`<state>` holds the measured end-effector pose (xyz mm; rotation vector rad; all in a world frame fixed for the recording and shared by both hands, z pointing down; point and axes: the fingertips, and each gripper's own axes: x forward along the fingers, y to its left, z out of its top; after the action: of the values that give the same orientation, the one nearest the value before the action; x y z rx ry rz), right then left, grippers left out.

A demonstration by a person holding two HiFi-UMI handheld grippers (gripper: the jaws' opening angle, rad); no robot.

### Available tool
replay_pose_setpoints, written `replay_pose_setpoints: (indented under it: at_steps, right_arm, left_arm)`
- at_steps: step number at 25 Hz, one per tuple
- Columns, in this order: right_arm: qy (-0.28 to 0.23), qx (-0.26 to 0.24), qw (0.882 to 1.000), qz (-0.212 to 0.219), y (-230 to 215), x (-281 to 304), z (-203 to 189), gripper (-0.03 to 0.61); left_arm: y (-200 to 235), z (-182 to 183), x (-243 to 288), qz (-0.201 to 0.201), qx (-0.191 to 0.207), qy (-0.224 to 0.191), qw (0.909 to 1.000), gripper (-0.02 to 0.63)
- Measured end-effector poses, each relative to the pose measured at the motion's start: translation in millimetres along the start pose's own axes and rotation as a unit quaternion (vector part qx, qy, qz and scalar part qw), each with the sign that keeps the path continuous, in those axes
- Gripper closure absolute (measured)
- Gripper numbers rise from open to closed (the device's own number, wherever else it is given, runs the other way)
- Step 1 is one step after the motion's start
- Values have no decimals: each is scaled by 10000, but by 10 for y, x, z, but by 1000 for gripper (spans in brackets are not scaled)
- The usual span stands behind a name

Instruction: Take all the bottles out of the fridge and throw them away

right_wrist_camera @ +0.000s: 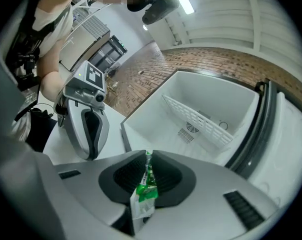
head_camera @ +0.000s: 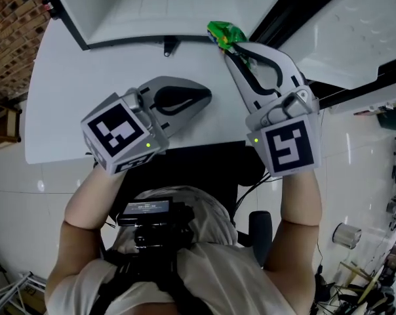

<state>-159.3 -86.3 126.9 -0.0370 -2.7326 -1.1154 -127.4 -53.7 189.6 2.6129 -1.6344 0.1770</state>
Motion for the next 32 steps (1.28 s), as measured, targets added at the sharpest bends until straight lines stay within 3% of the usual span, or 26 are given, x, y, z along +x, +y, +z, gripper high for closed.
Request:
replay_pose_setpoints:
  at_steps: [19,26,32]
  right_arm:
    - [168,346,9978,-534,-33,-1276,-450,534]
    - [522,666,9919,-943,-34,-1801,-852,534]
    - [847,999,9837,-1232,88,-2267,-1225,534]
  left_arm:
    - [-839,58,952,-1151,194,249,9928,614]
    - [-1284,75,1334,-1761,306,266,9835,614]
    - [-1768,52,1642,-2459,258,183,9688,614]
